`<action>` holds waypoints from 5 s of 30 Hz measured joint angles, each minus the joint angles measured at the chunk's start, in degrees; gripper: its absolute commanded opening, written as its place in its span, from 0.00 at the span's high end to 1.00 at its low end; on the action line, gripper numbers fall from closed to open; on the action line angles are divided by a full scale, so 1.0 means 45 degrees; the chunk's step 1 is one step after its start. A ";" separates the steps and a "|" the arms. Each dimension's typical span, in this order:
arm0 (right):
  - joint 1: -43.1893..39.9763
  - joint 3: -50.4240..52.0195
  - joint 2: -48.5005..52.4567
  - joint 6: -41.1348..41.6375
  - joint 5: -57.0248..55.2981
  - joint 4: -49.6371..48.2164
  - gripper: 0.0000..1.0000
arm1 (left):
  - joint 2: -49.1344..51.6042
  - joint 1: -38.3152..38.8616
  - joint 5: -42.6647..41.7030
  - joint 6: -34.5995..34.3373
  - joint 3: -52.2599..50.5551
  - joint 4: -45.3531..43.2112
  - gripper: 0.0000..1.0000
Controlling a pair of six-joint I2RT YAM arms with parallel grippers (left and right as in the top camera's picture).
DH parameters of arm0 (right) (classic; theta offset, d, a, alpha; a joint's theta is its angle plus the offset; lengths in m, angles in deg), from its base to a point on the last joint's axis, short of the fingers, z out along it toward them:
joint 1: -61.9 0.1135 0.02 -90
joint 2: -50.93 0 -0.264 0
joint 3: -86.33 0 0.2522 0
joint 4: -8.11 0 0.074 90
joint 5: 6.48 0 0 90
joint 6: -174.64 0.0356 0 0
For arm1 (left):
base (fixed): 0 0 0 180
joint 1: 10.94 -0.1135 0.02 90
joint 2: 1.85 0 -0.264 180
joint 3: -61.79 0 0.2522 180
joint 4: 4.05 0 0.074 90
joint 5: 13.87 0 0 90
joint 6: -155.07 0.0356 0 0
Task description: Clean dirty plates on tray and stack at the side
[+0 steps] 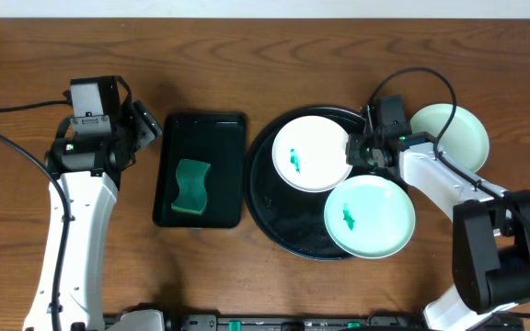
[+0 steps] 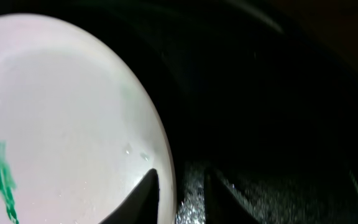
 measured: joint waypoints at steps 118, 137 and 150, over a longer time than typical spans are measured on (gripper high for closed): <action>-0.0165 -0.0005 0.0563 -0.1443 0.0709 -0.0471 0.98 | 0.4692 0.2006 -0.2064 0.4007 -0.0010 0.2599 0.53; -0.0165 -0.0005 0.0563 -0.1443 0.0699 -0.0471 0.97 | 0.4692 0.2900 -0.2079 0.3283 -0.0763 0.1632 0.53; -0.0165 -0.0005 0.0563 -0.1443 0.0695 -0.0471 0.97 | 0.4687 0.2900 -0.1375 0.2705 -0.1627 0.0335 0.52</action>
